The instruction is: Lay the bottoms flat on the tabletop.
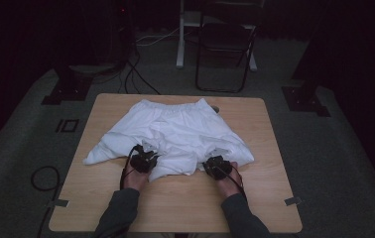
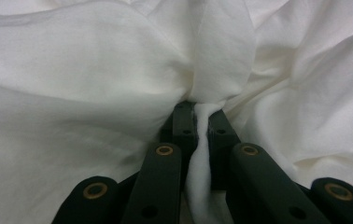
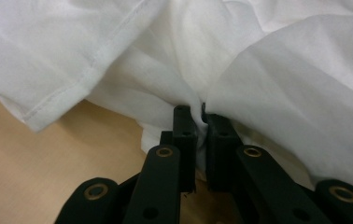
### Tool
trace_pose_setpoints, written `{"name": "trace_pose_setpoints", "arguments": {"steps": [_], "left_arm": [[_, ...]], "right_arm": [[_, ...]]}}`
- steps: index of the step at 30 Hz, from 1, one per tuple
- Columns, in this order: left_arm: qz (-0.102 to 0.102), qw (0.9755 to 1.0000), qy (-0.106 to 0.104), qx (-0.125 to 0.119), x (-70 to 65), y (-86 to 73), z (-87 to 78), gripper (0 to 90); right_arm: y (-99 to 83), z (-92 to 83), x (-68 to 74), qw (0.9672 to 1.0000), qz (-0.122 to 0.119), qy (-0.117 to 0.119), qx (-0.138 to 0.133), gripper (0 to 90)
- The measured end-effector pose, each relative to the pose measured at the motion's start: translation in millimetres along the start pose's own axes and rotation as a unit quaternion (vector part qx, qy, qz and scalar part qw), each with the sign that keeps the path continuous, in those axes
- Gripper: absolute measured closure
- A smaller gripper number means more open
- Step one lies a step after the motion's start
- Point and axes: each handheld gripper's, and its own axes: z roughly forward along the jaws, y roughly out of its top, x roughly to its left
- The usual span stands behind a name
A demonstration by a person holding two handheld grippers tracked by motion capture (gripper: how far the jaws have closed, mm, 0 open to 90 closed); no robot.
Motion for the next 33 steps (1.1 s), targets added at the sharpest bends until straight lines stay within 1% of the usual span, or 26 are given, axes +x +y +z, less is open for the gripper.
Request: {"name": "trace_pose_setpoints", "arguments": {"steps": [3,5,7,8,9,10,11,13,14,16,17,19,20,21,23,25,27,28,29,30,32,33], "left_arm": [[-0.016,0.9999,0.002,0.005,1.9,5.0,0.4,84.8],[-0.015,0.9999,0.007,0.001,-1.8,5.8,-7.3,84.5],[-0.012,0.9998,0.002,-0.015,-4.9,5.1,-18.6,84.3],[-0.012,0.9998,0.002,-0.015,-4.9,5.1,-18.6,84.1],[-0.013,0.9993,-0.007,-0.035,-7.8,3.1,-35.2,84.1],[-0.011,0.999,-0.01,-0.042,-8.9,2.0,-43.1,84.2],[-0.012,0.9986,-0.014,-0.049,-10.5,0.8,-50.9,84.2],[-0.007,0.9976,-0.017,-0.066,-14.9,-3.2,-66.8,84.2],[-0.007,0.9972,-0.018,-0.072,-17.7,-8.0,-76.8,84.2],[-0.006,0.997,-0.02,-0.075,-19.0,-16.1,-85.9,83.4],[-0.006,0.9974,-0.019,-0.069,-19.1,-21.6,-88.8,83.4],[-0.005,0.9983,-0.018,-0.055,-19.0,-34.2,-90.9,81.9],[-0.003,0.999,-0.015,-0.042,-17.8,-41.9,-89.2,81.1],[-0.002,0.9993,-0.015,-0.033,-16.7,-46.5,-87.7,79.0],[-0.007,0.9994,-0.02,-0.026,-13.4,-58.1,-84.1,74.1],[-0.012,0.9994,-0.018,-0.026,-9.9,-66.9,-84.6,69.7],[-0.019,0.9993,-0.009,-0.032,-5.4,-74.2,-87.1,67.2],[-0.018,0.9993,-0.003,-0.034,-3.8,-76.2,-87.8,65.9],[-0.023,0.9991,0.002,-0.035,-0.3,-79.5,-88.7,65.1],[-0.026,0.999,0.003,-0.037,1.5,-81.0,-88.9,64.0],[-0.033,0.9985,0.012,-0.042,5.1,-84.5,-88.3,62.1],[-0.034,0.9984,0.015,-0.043,6.4,-85.7,-87.8,61.3]], "right_arm": [[5.4,5.1,-2.5,1.0,0.001,-0.005,-0.001,84.8],[5.3,3.3,-2.0,1.0,0.005,-0.003,0.003,83.2],[1.8,-3.1,0.5,1.0,0.002,-0.002,-0.002,82.6],[1.8,-3.1,0.5,1.0,0.002,-0.002,-0.002,82.6],[-0.3,-6.1,1.4,1.0,0.002,-0.002,-0.006,82.3],[-8.1,-16.3,2.3,0.9998,0.006,0.006,-0.019,82.8],[-11.7,-21.0,2.3,0.9996,0.009,0.012,-0.024,82.9],[-18.0,-30.9,3.2,0.9992,0.011,0.016,-0.035,82.9],[-20.7,-35.7,3.9,0.9991,0.01,0.017,-0.038,83.1],[-26.0,-44.6,6.0,0.9991,0.001,0.015,-0.04,83.5],[-28.3,-48.0,7.2,0.9991,-0.002,0.014,-0.04,83.5],[-33.3,-52.8,10.0,0.9994,-0.009,0.012,-0.032,83.0],[-34.5,-53.8,10.6,0.9994,-0.01,0.011,-0.032,82.1],[-34.8,-55.8,11.6,0.9993,-0.01,0.009,-0.034,78.2],[-32.1,-58.8,12.7,0.999,-0.007,0.013,-0.043,68.0],[-23.9,-62.1,14.0,0.9982,-0.004,0.015,-0.058,59.6],[-14.3,-63.7,15.4,0.9975,0.003,0.018,-0.068,55.7],[-9.2,-63.4,16.1,0.9972,0.005,0.02,-0.073,54.0],[-5.4,-62.9,16.9,0.997,0.007,0.02,-0.075,52.4],[2.3,-60.9,19.1,0.9964,0.013,0.026,-0.08,49.9],[9.2,-58.2,21.5,0.9957,0.019,0.033,-0.084,47.8],[14.7,-55.5,23.8,0.9954,0.022,0.035,-0.086,45.1]]}}
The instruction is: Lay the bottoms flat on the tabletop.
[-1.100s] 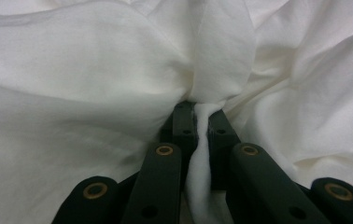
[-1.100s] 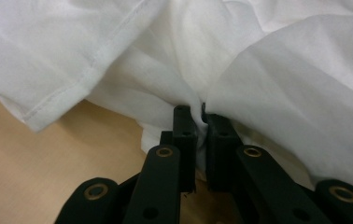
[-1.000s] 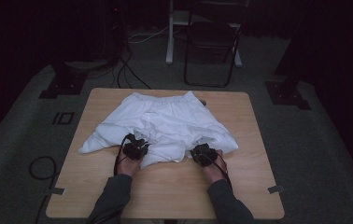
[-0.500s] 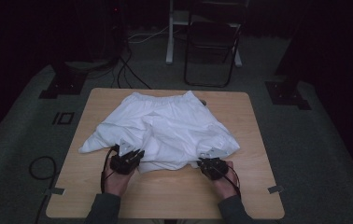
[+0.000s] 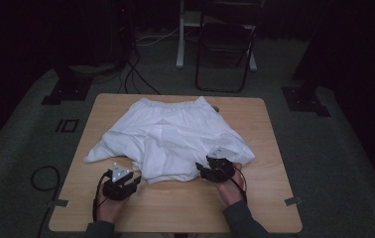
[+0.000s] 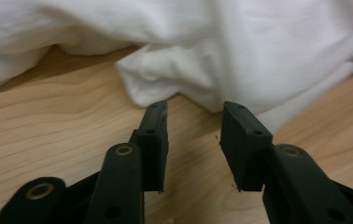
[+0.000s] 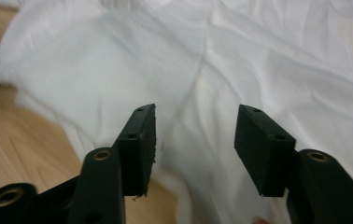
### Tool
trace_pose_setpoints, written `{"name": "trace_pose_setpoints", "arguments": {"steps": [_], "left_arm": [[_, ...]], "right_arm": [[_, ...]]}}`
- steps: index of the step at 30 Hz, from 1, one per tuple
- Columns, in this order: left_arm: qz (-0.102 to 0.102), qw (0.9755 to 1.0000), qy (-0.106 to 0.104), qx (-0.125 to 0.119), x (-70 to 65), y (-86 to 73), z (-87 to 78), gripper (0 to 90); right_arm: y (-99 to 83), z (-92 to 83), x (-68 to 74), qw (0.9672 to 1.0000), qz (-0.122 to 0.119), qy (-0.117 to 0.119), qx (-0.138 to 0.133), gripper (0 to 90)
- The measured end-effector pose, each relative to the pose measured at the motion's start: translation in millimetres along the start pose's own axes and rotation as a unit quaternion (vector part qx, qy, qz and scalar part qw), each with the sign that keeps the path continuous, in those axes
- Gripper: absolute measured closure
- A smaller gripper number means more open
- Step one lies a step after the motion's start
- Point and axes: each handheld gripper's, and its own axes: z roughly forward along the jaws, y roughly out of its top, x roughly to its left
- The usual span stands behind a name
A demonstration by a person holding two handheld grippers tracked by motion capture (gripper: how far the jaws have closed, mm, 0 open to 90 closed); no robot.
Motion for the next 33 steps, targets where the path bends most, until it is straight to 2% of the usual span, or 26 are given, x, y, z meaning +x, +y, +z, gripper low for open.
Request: {"name": "trace_pose_setpoints", "arguments": {"steps": [3,6,12,14,15,17,19,21,23,28,29,30,31,33], "left_arm": [[-0.008,0.9999,0.009,0.002,2.7,-5.0,3.9,60.3],[-0.008,0.9998,0.015,0.01,2.5,-8.7,7.9,60.1],[-0.001,0.9998,0.017,0.01,0.2,-10.0,11.0,59.6],[0.001,0.9998,0.018,0.01,0.0,-9.9,11.1,59.6],[0.001,0.9998,0.018,0.01,0.0,-9.9,11.2,59.6],[0.002,0.9998,0.019,0.011,-0.1,-9.9,11.2,59.6],[-0.001,0.9998,0.016,0.009,0.5,-10.0,11.2,59.6],[-0.006,0.9998,0.016,0.009,1.6,-10.0,11.0,59.6],[-0.011,0.9998,0.014,0.008,2.7,-10.1,10.8,59.6],[-0.011,0.9998,0.015,0.008,2.6,-10.1,10.9,59.6],[-0.011,0.9998,0.015,0.008,2.6,-10.1,10.9,59.6],[-0.01,0.9998,0.015,0.009,2.7,-10.1,10.8,59.6],[-0.01,0.9998,0.015,0.009,2.7,-10.1,10.8,59.6],[-0.01,0.9998,0.015,0.009,2.6,-10.1,10.8,59.6]], "right_arm": [[10.2,13.2,3.4,0.9999,0.013,0.008,0.004,38.8],[21.2,34.1,5.6,0.9994,0.028,0.013,0.017,33.1],[35.4,74.0,3.5,0.9972,0.057,0.019,0.045,32.9],[35.8,82.7,2.9,0.9958,0.064,0.025,0.061,37.0],[35.4,87.8,2.2,0.9945,0.068,0.033,0.072,43.3],[33.7,92.5,2.1,0.9927,0.06,0.056,0.089,65.5],[32.2,86.2,5.8,0.9943,0.035,0.043,0.091,80.3],[30.7,75.5,6.2,0.9958,0.031,0.037,0.078,86.9],[28.0,60.6,6.0,0.9971,0.03,0.03,0.063,88.8],[10.2,18.7,5.3,0.9993,0.007,0.009,0.034,89.2],[10.2,18.7,5.3,0.9993,0.007,0.009,0.034,89.2],[4.2,9.4,4.7,0.9995,0.007,0.004,0.03,89.2],[-9.8,-7.7,1.1,0.9997,0.007,-0.004,0.024,89.2],[-25.5,-23.7,-3.8,0.9995,0.014,-0.018,0.024,89.2]]}}
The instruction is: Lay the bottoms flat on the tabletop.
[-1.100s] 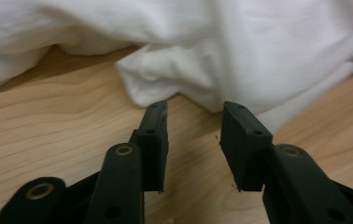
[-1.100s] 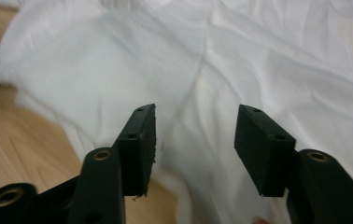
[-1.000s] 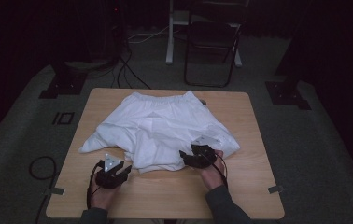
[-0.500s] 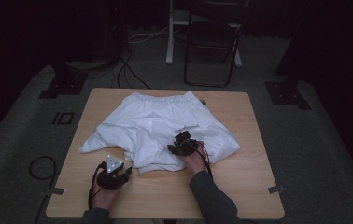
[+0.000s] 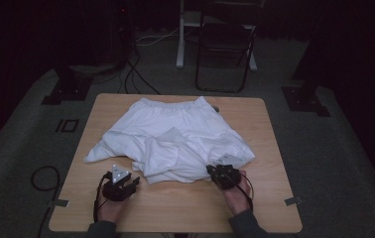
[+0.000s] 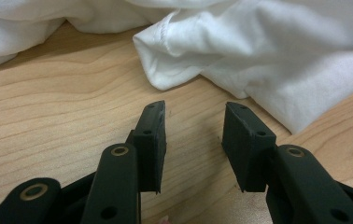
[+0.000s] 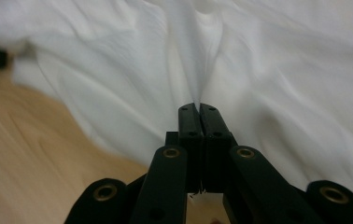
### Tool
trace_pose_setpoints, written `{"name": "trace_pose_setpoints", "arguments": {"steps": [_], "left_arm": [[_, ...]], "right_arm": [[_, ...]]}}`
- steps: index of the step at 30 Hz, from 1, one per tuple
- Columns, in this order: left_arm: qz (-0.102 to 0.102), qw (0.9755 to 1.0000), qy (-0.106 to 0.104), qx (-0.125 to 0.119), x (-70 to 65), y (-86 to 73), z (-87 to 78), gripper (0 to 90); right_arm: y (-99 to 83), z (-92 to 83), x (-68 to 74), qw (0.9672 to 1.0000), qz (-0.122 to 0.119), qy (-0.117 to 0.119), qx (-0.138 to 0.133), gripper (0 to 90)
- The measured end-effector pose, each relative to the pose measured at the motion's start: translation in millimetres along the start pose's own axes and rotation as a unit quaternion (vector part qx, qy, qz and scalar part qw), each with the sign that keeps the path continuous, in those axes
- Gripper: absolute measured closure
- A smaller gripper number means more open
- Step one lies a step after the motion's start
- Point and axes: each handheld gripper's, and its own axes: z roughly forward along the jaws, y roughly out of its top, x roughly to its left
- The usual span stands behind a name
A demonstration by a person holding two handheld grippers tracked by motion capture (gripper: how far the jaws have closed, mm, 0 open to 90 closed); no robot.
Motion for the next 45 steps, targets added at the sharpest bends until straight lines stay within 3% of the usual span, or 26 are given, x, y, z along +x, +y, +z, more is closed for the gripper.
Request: {"name": "trace_pose_setpoints", "arguments": {"steps": [4,5,7,8,9,10,11,12,17,18,20,22,25,26,29,30,32,33,34,35,36,37,39,43,45], "left_arm": [[0.0,1.0,0.0,0.0,0.0,0.0,0.0,59.6],[0.001,1.0,0.0,0.0,0.0,0.0,0.0,59.6],[0.001,1.0,0.0,0.0,-0.1,0.0,0.0,59.6],[0.002,1.0,0.002,0.001,-0.4,0.1,0.1,59.5],[0.002,1.0,0.002,0.001,-0.4,0.1,0.1,59.3],[0.002,1.0,0.002,0.001,-0.5,0.2,0.2,59.3],[0.003,1.0,0.003,0.001,-0.6,0.2,0.3,59.3],[0.003,1.0,0.003,0.001,-0.7,0.2,0.3,59.3],[-0.003,1.0,-0.002,-0.001,0.5,0.1,0.3,59.3],[-0.004,1.0,-0.003,-0.001,0.9,0.1,0.2,59.3],[-0.005,1.0,-0.003,-0.001,1.0,0.1,0.3,59.2],[-0.005,1.0,-0.001,-0.002,0.0,0.3,0.6,59.2],[-0.003,1.0,0.001,0.0,-0.9,0.6,0.8,58.8],[-0.002,1.0,0.001,0.0,-1.2,0.7,0.9,58.8],[-0.001,1.0,0.001,0.0,-1.4,0.8,1.1,58.8],[-0.001,1.0,0.001,0.0,-1.5,0.8,1.1,58.8],[-0.001,1.0,0.001,0.0,-1.6,0.8,1.1,58.7],[-0.001,1.0,0.001,0.0,-1.5,0.8,1.1,58.7],[-0.002,1.0,0.0,0.0,-1.4,0.8,1.1,58.7],[-0.002,1.0,-0.001,0.0,-1.2,0.8,1.0,58.7],[-0.002,1.0,-0.002,0.0,-1.0,0.7,0.9,58.7],[-0.002,1.0,-0.002,0.0,-1.1,0.7,0.9,58.7],[-0.002,1.0,-0.002,0.0,-1.2,0.7,1.0,58.7],[0.001,1.0,0.0,0.0,-1.7,0.7,1.0,58.7],[0.003,1.0,0.001,0.001,-1.7,0.7,1.0,58.7]], "right_arm": [[-25.1,-19.1,-10.0,0.9998,0.015,-0.014,0.007,89.2],[-44.4,-31.7,-16.7,0.9991,0.027,-0.026,0.021,89.1],[-48.2,-33.6,-17.7,0.9989,0.031,-0.026,0.025,88.7],[-52.9,-37.5,-19.6,0.9989,0.033,-0.018,0.028,80.0],[-52.9,-37.5,-19.6,0.9989,0.033,-0.018,0.028,80.0],[-48.2,-39.1,-19.4,0.9995,0.027,-0.012,0.012,67.2],[-48.2,-39.1,-19.4,0.9995,0.027,-0.012,0.012,67.2],[-34.4,-36.7,-17.2,0.9998,0.015,-0.014,-0.006,59.1],[3.6,-11.6,-12.9,0.9997,-0.002,-0.005,-0.022,47.1],[3.6,-11.6,-12.9,0.9997,-0.002,-0.005,-0.022,47.1],[25.4,12.8,-8.7,0.9998,-0.014,-0.001,-0.014,42.3],[32.1,21.1,-7.4,0.9999,-0.014,-0.002,-0.009,40.6],[57.6,53.6,-3.6,0.9997,-0.016,-0.015,0.006,36.7],[57.6,53.6,-3.6,0.9997,-0.016,-0.015,0.006,36.7],[72.1,76.1,0.4,0.9994,-0.016,-0.019,0.025,34.6],[78.3,90.8,3.9,0.9986,-0.021,-0.021,0.044,32.6],[79.8,104.9,6.7,0.9965,-0.03,-0.029,0.073,36.6],[79.8,104.9,6.7,0.9965,-0.03,-0.029,0.073,36.6],[76.6,113.1,7.1,0.9937,-0.037,-0.029,0.102,56.7],[76.6,113.1,7.1,0.9937,-0.037,-0.029,0.102,56.7],[69.6,108.4,7.7,0.9921,-0.054,-0.028,0.11,73.4],[69.6,108.4,7.7,0.9921,-0.054,-0.028,0.11,73.4],[59.4,87.7,5.7,0.9943,-0.049,-0.028,0.09,84.0],[38.8,48.4,-0.6,0.9962,-0.046,-0.037,0.065,86.2],[32.3,38.5,-2.8,0.9965,-0.042,-0.041,0.06,86.2]]}}
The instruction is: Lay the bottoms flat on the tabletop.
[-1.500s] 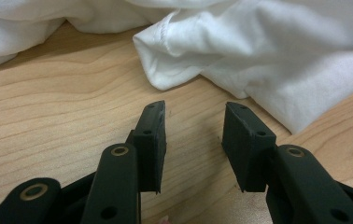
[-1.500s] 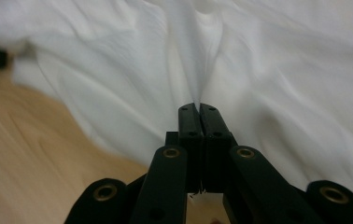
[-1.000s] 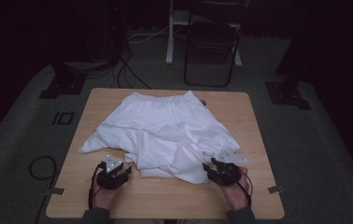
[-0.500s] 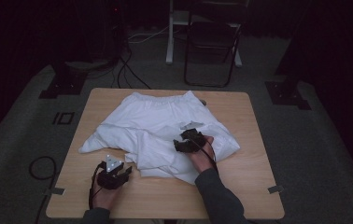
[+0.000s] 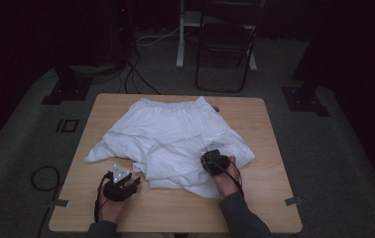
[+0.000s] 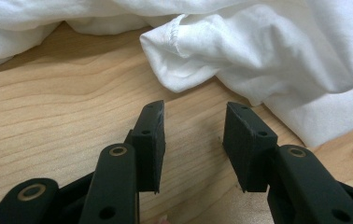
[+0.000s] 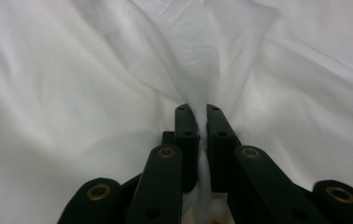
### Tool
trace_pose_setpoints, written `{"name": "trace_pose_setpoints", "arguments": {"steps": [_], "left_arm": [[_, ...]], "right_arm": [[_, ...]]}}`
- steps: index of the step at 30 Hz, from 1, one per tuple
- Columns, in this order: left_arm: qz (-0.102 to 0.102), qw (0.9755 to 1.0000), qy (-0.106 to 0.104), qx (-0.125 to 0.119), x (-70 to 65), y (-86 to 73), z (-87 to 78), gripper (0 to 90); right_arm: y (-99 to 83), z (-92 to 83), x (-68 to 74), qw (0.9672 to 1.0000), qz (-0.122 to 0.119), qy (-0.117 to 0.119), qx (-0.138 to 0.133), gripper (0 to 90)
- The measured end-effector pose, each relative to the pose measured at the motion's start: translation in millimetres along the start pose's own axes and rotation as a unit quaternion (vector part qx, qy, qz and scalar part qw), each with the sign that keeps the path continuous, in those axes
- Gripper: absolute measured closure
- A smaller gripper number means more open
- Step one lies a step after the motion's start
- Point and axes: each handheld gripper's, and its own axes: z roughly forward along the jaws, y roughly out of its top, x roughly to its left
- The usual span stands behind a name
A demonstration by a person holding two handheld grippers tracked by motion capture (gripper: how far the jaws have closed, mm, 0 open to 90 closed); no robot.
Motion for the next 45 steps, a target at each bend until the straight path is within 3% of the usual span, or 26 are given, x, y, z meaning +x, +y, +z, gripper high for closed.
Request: {"name": "trace_pose_setpoints", "arguments": {"steps": [1,4,8,13,15,17,19,20,22,23,24,25,26,27,28,30,31,32,34,35,37,39,40,41,44,45], "left_arm": [[0.0,1.0,0.0,0.0,-0.1,0.0,0.0,58.7],[0.001,1.0,0.0,0.0,-0.3,0.0,0.0,58.6],[0.002,1.0,0.002,0.001,-1.3,-0.1,-0.1,58.3],[0.001,1.0,0.003,0.0,-1.9,-0.2,0.0,58.2],[0.002,1.0,0.003,0.0,-2.1,-0.2,0.0,58.1],[0.002,1.0,0.003,0.0,-2.0,-0.2,0.0,58.2],[0.002,1.0,0.003,0.0,-2.0,-0.2,0.0,58.1],[0.002,1.0,0.003,0.0,-2.1,-0.2,0.0,58.2],[0.001,1.0,0.003,0.0,-2.0,-0.2,0.0,58.2],[0.0,1.0,0.002,0.0,-1.8,-0.2,0.0,58.2],[0.0,1.0,0.0,0.0,-1.2,-0.2,-0.1,58.2],[0.0,1.0,0.0,0.0,-1.2,-0.2,-0.1,58.2],[-0.001,1.0,-0.001,0.0,-1.1,-0.3,-0.1,58.2],[-0.001,1.0,-0.001,0.0,-1.0,-0.3,-0.2,58.1],[-0.001,1.0,-0.001,0.0,-1.0,-0.3,-0.2,58.2],[-0.002,1.0,-0.001,-0.001,-0.9,-0.3,-0.1,58.1],[-0.002,1.0,-0.002,-0.001,-0.9,-0.3,-0.1,58.1],[-0.003,1.0,-0.002,-0.002,-0.9,-0.3,0.0,58.1],[-0.004,1.0,-0.003,-0.002,-0.6,-0.3,-0.1,58.1],[-0.004,1.0,-0.003,-0.002,-0.6,-0.3,-0.1,58.1],[-0.003,1.0,-0.003,-0.001,-0.3,-0.3,-0.2,58.1],[-0.002,1.0,-0.002,0.0,-0.8,-0.3,-0.2,58.1],[-0.002,1.0,-0.002,0.0,-0.8,-0.3,-0.2,58.1],[-0.001,1.0,-0.001,0.0,-1.1,-0.3,-0.1,58.0],[0.001,1.0,0.001,0.0,-2.3,-0.3,-0.1,57.9],[0.004,1.0,0.002,0.001,-2.5,-0.3,-0.2,57.9]], "right_arm": [[-19.2,-19.3,-6.3,0.9999,0.011,-0.006,-0.01,86.2],[-34.9,-32.9,-11.6,0.9996,0.022,-0.012,-0.014,86.2],[-76.4,-64.5,-26.8,0.9983,0.047,-0.033,-0.009,85.9],[-104.8,-83.7,-33.2,0.9968,0.064,-0.049,0.003,83.9],[-109.4,-89.0,-34.8,0.997,0.068,-0.037,-0.001,76.8],[-106.2,-94.2,-34.7,0.9975,0.064,-0.025,-0.016,63.4],[-101.9,-96.8,-33.5,0.9975,0.06,-0.024,-0.027,59.5],[-88.8,-99.7,-31.0,0.9976,0.049,-0.012,-0.048,51.1],[-71.5,-98.6,-26.9,0.9971,0.034,-0.001,-0.067,45.9],[-71.5,-98.6,-26.9,0.9971,0.034,-0.001,-0.067,45.9],[-50.0,-93.0,-19.8,0.9962,0.014,0.01,-0.086,41.2],[-50.0,-93.0,-19.8,0.9962,0.014,0.01,-0.086,41.2],[-42.7,-88.9,-17.7,0.996,0.008,0.015,-0.088,39.5],[-24.8,-73.0,-13.4,0.9965,0.0,0.021,-0.081,36.5],[-24.8,-73.0,-13.4,0.9965,0.0,0.021,-0.081,36.5],[-5.2,-44.4,-7.7,0.9973,-0.005,0.034,-0.064,34.9],[-5.2,-44.4,-7.7,0.9973,-0.005,0.034,-0.064,34.9],[2.0,-24.1,-4.0,0.9983,-0.016,0.036,-0.043,35.3],[1.5,-12.6,-2.1,0.9986,-0.019,0.042,-0.025,40.5],[-1.0,-8.1,-1.3,0.9987,-0.021,0.043,-0.014,46.4],[-11.3,-4.8,0.1,0.9984,-0.025,0.05,0.008,66.3],[-25.0,-6.9,0.1,0.9978,-0.023,0.059,0.022,78.1],[-25.0,-6.9,0.1,0.9978,-0.023,0.059,0.022,78.1],[-39.4,-13.1,-1.2,0.9977,-0.015,0.058,0.032,83.3],[-53.5,-22.4,-4.8,0.9978,0.0,0.057,0.033,85.0],[-66.7,-33.2,-9.0,0.9981,0.013,0.052,0.031,85.4]]}}
